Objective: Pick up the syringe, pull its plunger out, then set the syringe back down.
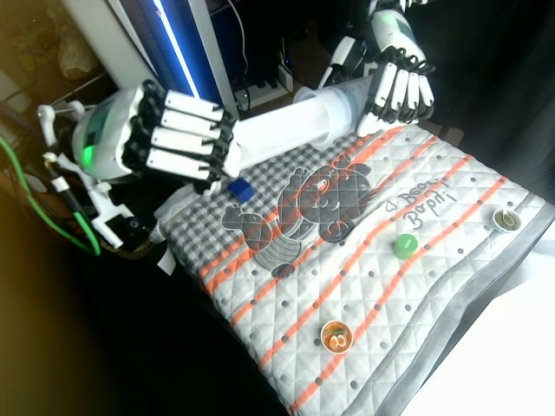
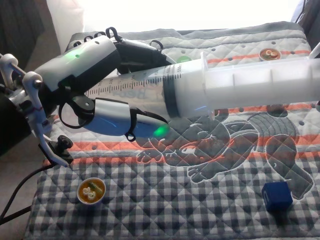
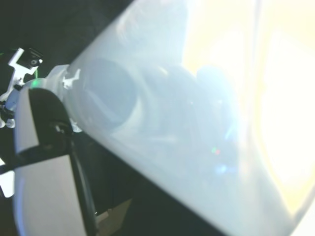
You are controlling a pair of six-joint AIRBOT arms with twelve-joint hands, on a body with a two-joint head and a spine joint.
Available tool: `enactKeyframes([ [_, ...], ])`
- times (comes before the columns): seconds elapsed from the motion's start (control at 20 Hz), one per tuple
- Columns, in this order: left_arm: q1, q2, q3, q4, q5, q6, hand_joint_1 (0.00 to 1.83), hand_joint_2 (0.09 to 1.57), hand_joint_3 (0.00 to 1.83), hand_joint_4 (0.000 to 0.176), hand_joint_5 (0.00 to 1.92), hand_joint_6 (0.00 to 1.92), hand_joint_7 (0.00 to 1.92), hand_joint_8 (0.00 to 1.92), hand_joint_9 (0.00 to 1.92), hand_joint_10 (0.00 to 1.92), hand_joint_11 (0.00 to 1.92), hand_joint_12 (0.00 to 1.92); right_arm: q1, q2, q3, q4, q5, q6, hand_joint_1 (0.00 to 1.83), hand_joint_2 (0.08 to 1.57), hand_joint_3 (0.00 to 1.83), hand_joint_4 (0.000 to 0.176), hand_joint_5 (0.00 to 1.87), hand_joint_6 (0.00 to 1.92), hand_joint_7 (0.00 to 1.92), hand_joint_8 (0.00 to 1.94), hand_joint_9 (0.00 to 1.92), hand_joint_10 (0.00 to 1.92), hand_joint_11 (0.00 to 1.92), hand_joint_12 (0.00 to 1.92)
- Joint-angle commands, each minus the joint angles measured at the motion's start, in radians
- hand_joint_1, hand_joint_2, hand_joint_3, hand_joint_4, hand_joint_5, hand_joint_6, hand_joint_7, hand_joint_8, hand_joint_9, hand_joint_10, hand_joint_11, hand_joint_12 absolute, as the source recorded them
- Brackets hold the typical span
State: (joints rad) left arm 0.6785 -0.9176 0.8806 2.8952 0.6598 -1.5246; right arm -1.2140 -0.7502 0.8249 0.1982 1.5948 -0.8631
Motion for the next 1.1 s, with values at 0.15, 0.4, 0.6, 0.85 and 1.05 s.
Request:
enactKeyframes([
  [0.15, -0.006, 0.012, 0.007, -0.03, 0.158, -0.035, 1.2, 1.22, 0.0, 0.0, 0.91, 1.18, 0.62, 1.46, 0.26, 1.58, 0.0, 1.92, 0.007, 0.015, 0.011, 0.114, 0.144, -0.037, 1.37, 1.14, 0.0, 0.0, 0.83, 1.09, 0.93, 1.09, 0.89, 1.36, 0.9, 1.63],
  [0.4, -0.006, 0.009, 0.009, -0.034, 0.158, -0.035, 1.2, 1.22, 0.0, 0.0, 0.92, 1.17, 0.64, 1.45, 0.26, 1.56, 0.0, 1.9, 0.007, 0.015, 0.012, 0.114, 0.144, -0.037, 1.3, 0.98, 0.0, 0.0, 0.59, 0.56, 0.58, 0.46, 0.56, 0.61, 0.36, 1.26],
  [0.6, -0.006, 0.007, 0.011, -0.037, 0.156, -0.035, 1.2, 1.21, 0.0, 0.0, 0.93, 1.17, 0.65, 1.4, 0.26, 1.51, 0.0, 1.88, 0.007, 0.014, 0.012, 0.114, 0.145, -0.037, 1.2, 0.81, 0.0, 0.051, 0.4, 0.07, 0.31, 0.01, 0.23, 0.07, 0.0, 0.82],
  [0.85, -0.006, -0.006, 0.024, -0.041, 0.133, -0.035, 1.2, 1.22, 0.0, 0.0, 0.93, 1.17, 0.63, 1.43, 0.22, 1.47, 0.0, 1.9, 0.007, 0.014, 0.012, 0.114, 0.146, -0.037, 1.09, 0.66, 0.0, 0.094, 0.13, 0.01, 0.01, 0.0, 0.0, 0.0, 0.0, 0.25],
  [1.05, -0.017, -0.026, 0.047, -0.041, 0.078, -0.035, 1.2, 1.23, 0.0, 0.0, 0.91, 1.19, 0.62, 1.45, 0.25, 1.48, 0.02, 1.92, 0.009, 0.013, 0.012, 0.113, 0.147, -0.037, 0.99, 0.69, 0.0, 0.061, 0.13, 0.01, 0.01, 0.0, 0.0, 0.0, 0.0, 0.25],
])
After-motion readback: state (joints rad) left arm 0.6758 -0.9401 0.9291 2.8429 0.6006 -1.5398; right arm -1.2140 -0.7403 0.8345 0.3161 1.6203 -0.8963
